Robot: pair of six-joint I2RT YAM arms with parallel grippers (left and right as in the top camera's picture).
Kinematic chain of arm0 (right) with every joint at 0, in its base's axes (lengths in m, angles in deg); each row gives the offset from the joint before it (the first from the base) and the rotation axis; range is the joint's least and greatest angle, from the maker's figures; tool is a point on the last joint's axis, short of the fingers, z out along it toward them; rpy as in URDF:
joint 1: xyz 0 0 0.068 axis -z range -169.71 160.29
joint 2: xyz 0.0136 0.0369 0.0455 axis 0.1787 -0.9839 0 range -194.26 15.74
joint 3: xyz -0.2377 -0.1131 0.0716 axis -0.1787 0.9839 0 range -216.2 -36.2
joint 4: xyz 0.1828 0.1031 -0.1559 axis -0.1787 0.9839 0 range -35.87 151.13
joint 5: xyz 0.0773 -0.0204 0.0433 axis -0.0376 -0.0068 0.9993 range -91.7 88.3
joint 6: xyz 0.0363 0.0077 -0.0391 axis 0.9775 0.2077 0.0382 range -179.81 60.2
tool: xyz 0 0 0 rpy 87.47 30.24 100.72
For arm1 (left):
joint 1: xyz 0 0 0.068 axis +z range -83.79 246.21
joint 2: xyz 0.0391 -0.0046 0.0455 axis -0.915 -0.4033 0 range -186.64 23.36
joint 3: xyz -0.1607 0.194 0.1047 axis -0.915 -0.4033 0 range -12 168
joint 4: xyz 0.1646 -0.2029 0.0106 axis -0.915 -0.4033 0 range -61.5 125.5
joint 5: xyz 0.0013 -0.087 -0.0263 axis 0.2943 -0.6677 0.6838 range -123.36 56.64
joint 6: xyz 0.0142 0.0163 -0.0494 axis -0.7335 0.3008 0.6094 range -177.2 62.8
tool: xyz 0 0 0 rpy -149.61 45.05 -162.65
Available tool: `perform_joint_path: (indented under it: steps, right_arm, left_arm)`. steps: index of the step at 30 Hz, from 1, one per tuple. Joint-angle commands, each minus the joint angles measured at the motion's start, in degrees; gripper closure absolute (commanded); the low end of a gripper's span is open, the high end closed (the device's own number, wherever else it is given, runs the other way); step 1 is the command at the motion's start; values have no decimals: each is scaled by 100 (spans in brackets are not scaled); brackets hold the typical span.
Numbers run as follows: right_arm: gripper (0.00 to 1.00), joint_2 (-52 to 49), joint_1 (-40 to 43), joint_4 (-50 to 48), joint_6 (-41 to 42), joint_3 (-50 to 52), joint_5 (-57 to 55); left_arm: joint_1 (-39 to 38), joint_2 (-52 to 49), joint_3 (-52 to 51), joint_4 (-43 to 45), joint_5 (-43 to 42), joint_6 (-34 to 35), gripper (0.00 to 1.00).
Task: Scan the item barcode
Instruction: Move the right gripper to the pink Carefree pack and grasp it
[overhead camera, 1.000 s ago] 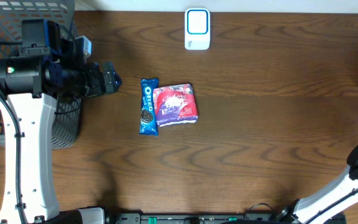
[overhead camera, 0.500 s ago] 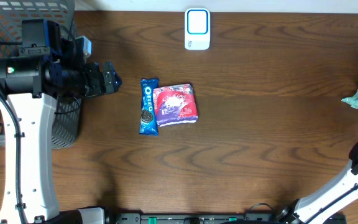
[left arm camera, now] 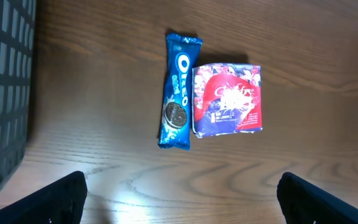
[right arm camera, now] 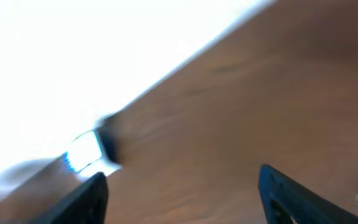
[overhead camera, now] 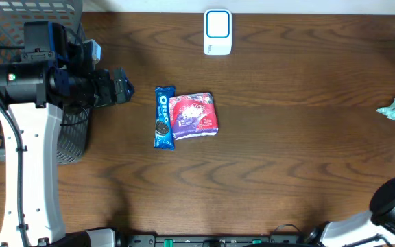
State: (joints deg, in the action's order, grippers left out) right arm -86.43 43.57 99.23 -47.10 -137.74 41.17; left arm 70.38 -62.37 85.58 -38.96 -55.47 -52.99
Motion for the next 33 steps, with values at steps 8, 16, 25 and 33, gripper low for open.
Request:
perform_joint_path:
  steps: [8,16,25,33]
  right_arm:
    - [18,-433,-2214,1751,-1064,20,-616]
    - [32,-1305,-4033,2085,-1064,20,-1130]
    - [50,-2264,-5110,1786,-1040,20,-1132]
    - [55,-2815,-5250,1742,-962,20,-1071]
  left_arm:
    - [-11,-22,15,-9,33,-74,2]
    - [-11,-22,15,-9,33,-74,2]
    - [-11,-22,15,-9,33,-74,2]
    - [-11,-22,15,-9,33,-74,2]
